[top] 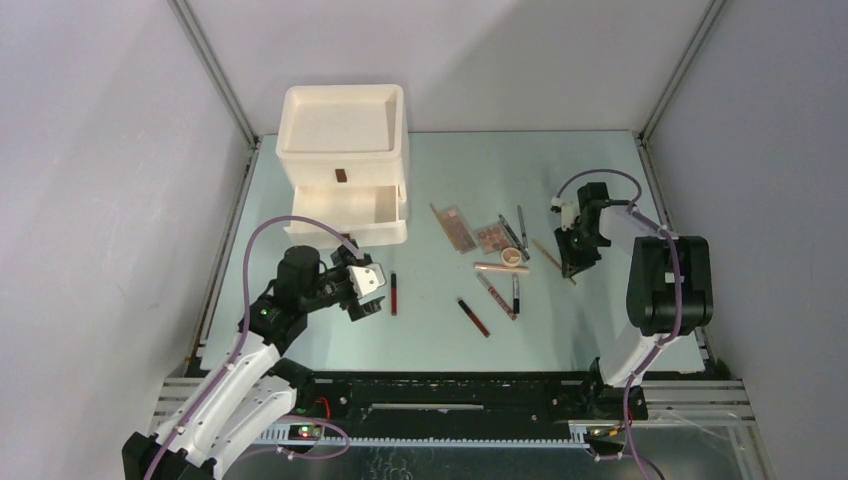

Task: Organize the makeup
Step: Pick up the makeup from the center of the board, then place the makeup in the drawer.

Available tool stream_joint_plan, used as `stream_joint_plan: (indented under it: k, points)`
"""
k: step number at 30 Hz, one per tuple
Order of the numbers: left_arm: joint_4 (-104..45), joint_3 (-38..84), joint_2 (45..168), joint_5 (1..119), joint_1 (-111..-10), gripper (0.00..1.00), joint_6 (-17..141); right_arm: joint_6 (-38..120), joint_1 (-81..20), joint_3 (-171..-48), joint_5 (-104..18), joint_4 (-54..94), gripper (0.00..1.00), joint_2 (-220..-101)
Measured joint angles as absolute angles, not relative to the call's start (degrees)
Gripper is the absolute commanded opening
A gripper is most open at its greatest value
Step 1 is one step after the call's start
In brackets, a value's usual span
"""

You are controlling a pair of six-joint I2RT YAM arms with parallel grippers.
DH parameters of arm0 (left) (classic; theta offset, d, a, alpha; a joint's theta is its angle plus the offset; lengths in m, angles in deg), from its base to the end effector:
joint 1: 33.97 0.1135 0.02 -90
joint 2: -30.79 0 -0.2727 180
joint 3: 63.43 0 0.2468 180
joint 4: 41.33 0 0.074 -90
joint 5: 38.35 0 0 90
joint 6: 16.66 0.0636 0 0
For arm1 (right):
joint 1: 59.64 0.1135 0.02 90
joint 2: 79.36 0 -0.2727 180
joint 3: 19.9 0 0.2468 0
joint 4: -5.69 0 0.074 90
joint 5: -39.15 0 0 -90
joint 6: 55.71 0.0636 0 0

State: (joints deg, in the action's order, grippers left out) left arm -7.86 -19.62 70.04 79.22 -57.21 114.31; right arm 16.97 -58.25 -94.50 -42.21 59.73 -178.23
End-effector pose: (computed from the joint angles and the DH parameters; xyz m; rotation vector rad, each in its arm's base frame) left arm 0.1436 -0.0937 0.2426 1.3121 1.5448 -0.3039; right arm 0.3144 0.0172 0.1475 -0.4959 2.8714 0.1767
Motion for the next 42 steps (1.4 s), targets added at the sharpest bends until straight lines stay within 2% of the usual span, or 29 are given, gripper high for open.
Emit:
stream_joint_plan:
  k: [12, 16, 25, 27, 31, 36, 42]
  points:
    - [-7.9, -19.6, 69.9, 79.2, -57.2, 1.00, 113.8, 14.8, -63.2, -94.5, -39.0, 59.9, 0.00, -178.1]
    - [-8.6, -19.4, 70.6, 79.4, -57.2, 1.00, 111.4, 13.2, -63.3, -93.9, -38.2, 60.4, 0.00, -174.2]
    - [-9.8, -10.7, 78.5, 88.4, -57.2, 1.00, 104.2, 9.6, -61.2, -94.0, -27.3, 61.1, 0.00, -154.6]
    - [-13.4, -8.1, 80.7, 91.2, -57.2, 0.99, 99.1, 9.7, -58.7, -94.3, -23.9, 61.2, 0.00, -152.4]
    - [-22.8, -3.3, 85.9, 94.3, -57.4, 0.90, 86.0, 10.4, -50.8, -96.6, -16.5, 60.3, 0.00, -149.8]
    - [-33.8, 1.8, 92.2, 95.3, -57.5, 0.86, 69.5, 13.1, -42.8, -101.1, -9.6, 55.4, 0.00, -149.0]
    - [-46.7, 3.2, 96.3, 95.4, -59.6, 0.79, 54.4, 18.8, -38.7, -104.4, -2.8, 48.8, 0.00, -150.1]
